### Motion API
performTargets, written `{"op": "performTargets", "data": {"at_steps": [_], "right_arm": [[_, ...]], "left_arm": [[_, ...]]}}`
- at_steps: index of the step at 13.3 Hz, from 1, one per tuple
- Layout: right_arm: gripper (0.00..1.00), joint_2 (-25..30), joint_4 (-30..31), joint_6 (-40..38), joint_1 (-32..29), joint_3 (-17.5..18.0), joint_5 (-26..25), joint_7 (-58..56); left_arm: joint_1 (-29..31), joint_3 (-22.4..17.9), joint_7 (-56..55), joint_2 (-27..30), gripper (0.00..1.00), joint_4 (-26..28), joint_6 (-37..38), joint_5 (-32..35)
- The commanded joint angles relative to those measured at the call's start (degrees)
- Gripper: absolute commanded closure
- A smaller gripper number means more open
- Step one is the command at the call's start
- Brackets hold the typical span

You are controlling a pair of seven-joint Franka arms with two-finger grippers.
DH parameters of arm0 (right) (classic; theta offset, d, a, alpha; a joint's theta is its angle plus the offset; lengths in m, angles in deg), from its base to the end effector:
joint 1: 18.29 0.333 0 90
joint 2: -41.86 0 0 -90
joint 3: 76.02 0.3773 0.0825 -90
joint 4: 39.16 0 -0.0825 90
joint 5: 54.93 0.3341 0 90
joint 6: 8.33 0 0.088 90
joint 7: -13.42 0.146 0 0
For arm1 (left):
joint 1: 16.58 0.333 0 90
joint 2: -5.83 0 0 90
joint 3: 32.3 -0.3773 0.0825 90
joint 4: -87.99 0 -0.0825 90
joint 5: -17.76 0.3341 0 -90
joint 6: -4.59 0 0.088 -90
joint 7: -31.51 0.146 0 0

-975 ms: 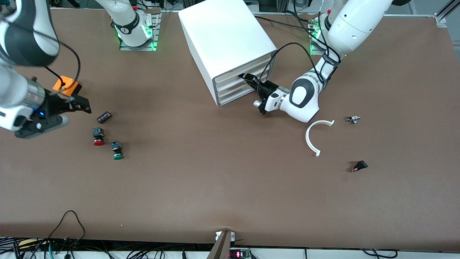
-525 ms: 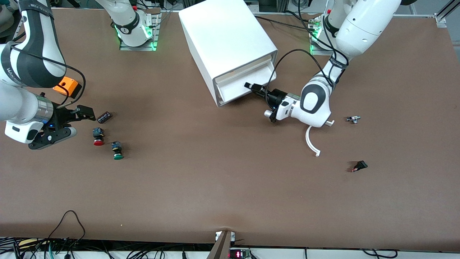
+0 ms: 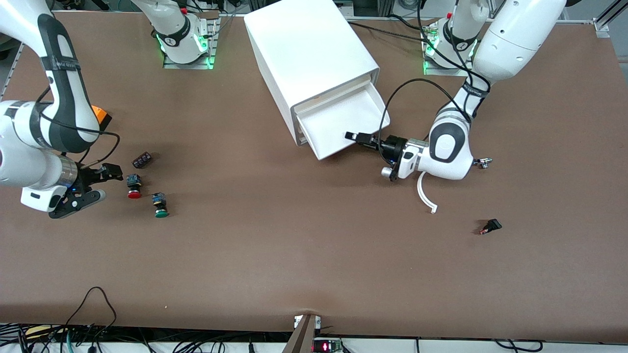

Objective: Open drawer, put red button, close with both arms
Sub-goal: 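Pull the drawer open with the left gripper while the right gripper reaches the buttons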

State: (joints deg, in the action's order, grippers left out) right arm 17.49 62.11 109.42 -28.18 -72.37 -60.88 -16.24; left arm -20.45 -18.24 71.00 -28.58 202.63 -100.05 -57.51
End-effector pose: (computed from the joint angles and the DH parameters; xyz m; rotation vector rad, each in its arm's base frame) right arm 0.6126 -0.0804 0.3589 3.0342 0.7097 -0.2320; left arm 0.5075 -0.2726 0.2579 1.8083 -0.0472 -0.4629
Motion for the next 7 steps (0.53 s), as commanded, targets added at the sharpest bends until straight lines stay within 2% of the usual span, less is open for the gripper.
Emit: {"op": "performTargets", "data": {"at_steps": [1,2,4,7], "right_arm": [[0.01,2.0,9.9,8.8,-1.3,0.4,0.1,-0.7],[0.01,2.0,12.0,11.4,-1.4,0.3,0.5,-0.7],[0.01,1.1,14.7,16.7,-1.5,0.4,0.5,-0.7],[0.02,-2.2,14.9,21.3,-1.7,0.3,0.5,-0.8]], "left_arm": [[1.5,-0.4,-1.5,0.5,0.55,-0.3,-1.1,-0.8],[2.1,-0.4,-2.9,0.8,0.01,0.1,-0.9,-0.5],[3.2,-0.4,-7.6,1.9,0.00,0.8,2.2,0.7],[7.5,-0.3,-16.8,5.0,0.00,-0.5,4.5,10.1]]}}
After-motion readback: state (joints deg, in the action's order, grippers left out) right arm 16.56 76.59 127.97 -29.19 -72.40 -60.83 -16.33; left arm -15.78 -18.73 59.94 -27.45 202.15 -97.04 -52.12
